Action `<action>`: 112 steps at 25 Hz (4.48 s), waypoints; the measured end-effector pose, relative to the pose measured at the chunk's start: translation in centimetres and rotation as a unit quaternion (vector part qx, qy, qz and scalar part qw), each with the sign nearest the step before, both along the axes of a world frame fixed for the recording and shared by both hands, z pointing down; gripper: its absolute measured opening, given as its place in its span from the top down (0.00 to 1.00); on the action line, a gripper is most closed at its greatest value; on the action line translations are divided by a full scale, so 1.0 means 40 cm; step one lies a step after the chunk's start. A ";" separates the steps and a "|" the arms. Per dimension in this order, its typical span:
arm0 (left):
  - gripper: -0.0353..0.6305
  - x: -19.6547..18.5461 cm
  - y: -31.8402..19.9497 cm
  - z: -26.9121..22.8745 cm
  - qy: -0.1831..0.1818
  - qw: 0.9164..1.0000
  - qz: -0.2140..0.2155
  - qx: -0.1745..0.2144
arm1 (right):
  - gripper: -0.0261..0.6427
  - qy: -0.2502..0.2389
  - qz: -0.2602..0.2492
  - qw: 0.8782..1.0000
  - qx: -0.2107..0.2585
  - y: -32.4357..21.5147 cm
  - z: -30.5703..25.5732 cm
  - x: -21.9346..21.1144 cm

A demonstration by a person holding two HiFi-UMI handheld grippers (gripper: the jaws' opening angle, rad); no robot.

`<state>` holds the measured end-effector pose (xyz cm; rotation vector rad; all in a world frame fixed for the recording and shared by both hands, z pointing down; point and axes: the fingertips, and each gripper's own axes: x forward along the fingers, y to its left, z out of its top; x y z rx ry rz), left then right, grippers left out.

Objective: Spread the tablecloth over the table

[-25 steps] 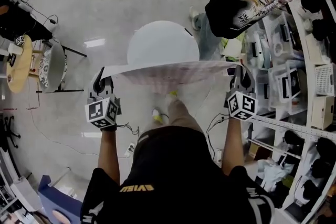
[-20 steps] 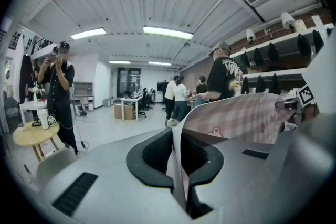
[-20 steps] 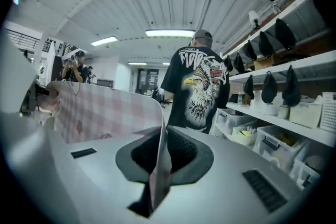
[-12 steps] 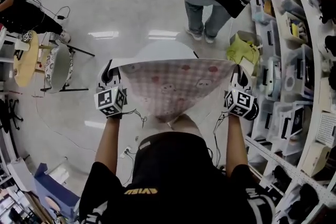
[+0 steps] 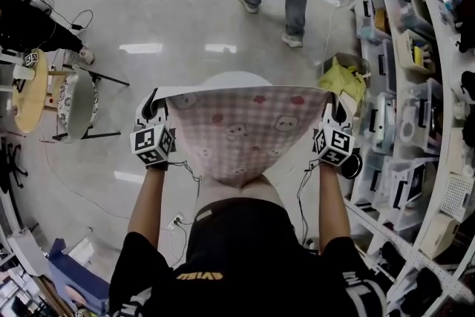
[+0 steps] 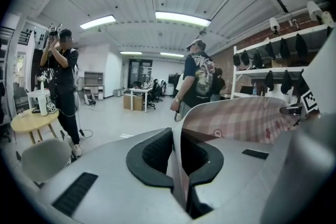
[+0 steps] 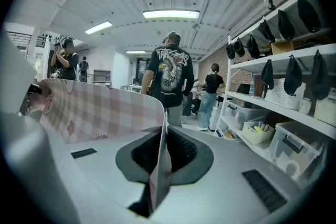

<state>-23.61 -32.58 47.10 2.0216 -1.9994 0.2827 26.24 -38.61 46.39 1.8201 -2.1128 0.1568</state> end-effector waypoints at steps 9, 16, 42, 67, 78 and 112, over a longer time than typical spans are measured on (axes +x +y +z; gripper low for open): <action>0.92 -0.013 -0.209 0.087 0.002 0.999 0.039 -0.014 | 0.94 0.020 0.009 1.000 -0.004 -0.161 0.071 -0.011; 0.92 -0.011 -0.329 0.186 -0.007 0.997 0.060 -0.037 | 0.94 0.057 -0.006 0.998 -0.026 -0.258 0.158 -0.013; 0.91 -0.063 -0.554 0.644 -0.051 0.985 0.110 -0.124 | 0.94 0.127 -0.003 0.988 -0.091 -0.498 0.566 -0.083; 0.64 -0.010 -0.405 0.522 -0.050 0.989 0.104 -0.090 | 0.82 0.091 0.016 0.990 -0.107 -0.298 0.551 -0.104; 0.71 0.084 -0.126 0.111 0.053 0.989 0.136 0.007 | 0.94 0.048 0.001 0.997 -0.065 0.096 0.281 -0.157; 0.92 0.455 0.617 -0.129 0.066 0.990 0.114 0.060 | 0.96 -0.106 -0.136 0.984 -0.048 0.679 0.003 -0.016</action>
